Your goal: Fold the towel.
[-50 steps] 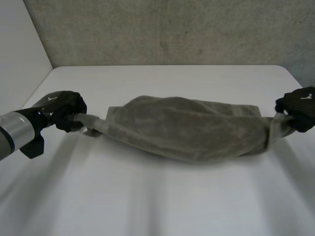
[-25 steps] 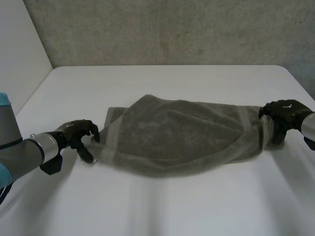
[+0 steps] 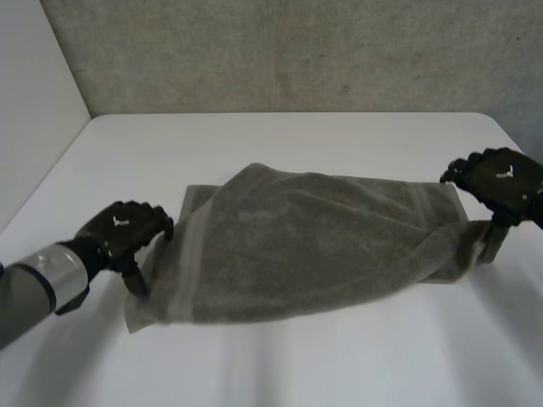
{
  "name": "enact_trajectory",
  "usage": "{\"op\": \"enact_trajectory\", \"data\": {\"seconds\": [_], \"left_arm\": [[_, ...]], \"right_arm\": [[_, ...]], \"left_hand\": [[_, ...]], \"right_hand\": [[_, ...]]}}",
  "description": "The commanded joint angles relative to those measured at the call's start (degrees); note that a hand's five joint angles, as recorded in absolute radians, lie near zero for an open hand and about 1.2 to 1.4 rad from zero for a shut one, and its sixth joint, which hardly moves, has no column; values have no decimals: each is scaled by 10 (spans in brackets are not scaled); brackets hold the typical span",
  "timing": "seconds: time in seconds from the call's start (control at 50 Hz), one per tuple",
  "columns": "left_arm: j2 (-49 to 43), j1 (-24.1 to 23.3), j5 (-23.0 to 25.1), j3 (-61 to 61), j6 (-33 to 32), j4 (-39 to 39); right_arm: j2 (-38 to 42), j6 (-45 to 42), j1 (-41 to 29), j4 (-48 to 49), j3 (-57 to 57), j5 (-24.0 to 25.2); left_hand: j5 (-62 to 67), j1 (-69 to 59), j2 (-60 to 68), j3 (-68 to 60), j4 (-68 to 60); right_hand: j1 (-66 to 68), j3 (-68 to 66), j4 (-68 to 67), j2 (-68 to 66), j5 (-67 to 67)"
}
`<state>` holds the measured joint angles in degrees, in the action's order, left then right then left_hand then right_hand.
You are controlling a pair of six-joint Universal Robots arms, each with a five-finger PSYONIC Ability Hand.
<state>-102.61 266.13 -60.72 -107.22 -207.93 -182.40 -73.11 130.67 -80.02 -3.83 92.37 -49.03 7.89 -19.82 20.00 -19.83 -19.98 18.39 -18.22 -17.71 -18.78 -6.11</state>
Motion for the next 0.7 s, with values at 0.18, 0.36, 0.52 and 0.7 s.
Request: {"op": "enact_trajectory", "data": {"seconds": [0.18,0.36,0.52,0.7], "left_arm": [[10,10,1,-120,-112,-76],[8,10,1,-132,-112,-103],[2,11,2,-138,-112,-106],[-31,10,-2,-129,-113,-131]], "right_arm": [[5,-164,60,36,106,21],[5,-169,73,108,156,46],[10,-167,100,106,170,45],[3,-166,143,74,183,61]], "left_hand": [[7,12,-14,12,14],[75,-55,54,-55,-54],[76,-57,55,-57,-55],[73,-54,52,-54,-52]], "right_hand": [[50,-51,-57,-46,-73],[132,-134,-139,-128,-155],[132,-134,-139,-128,-155],[137,-139,-144,-133,-160]]}}
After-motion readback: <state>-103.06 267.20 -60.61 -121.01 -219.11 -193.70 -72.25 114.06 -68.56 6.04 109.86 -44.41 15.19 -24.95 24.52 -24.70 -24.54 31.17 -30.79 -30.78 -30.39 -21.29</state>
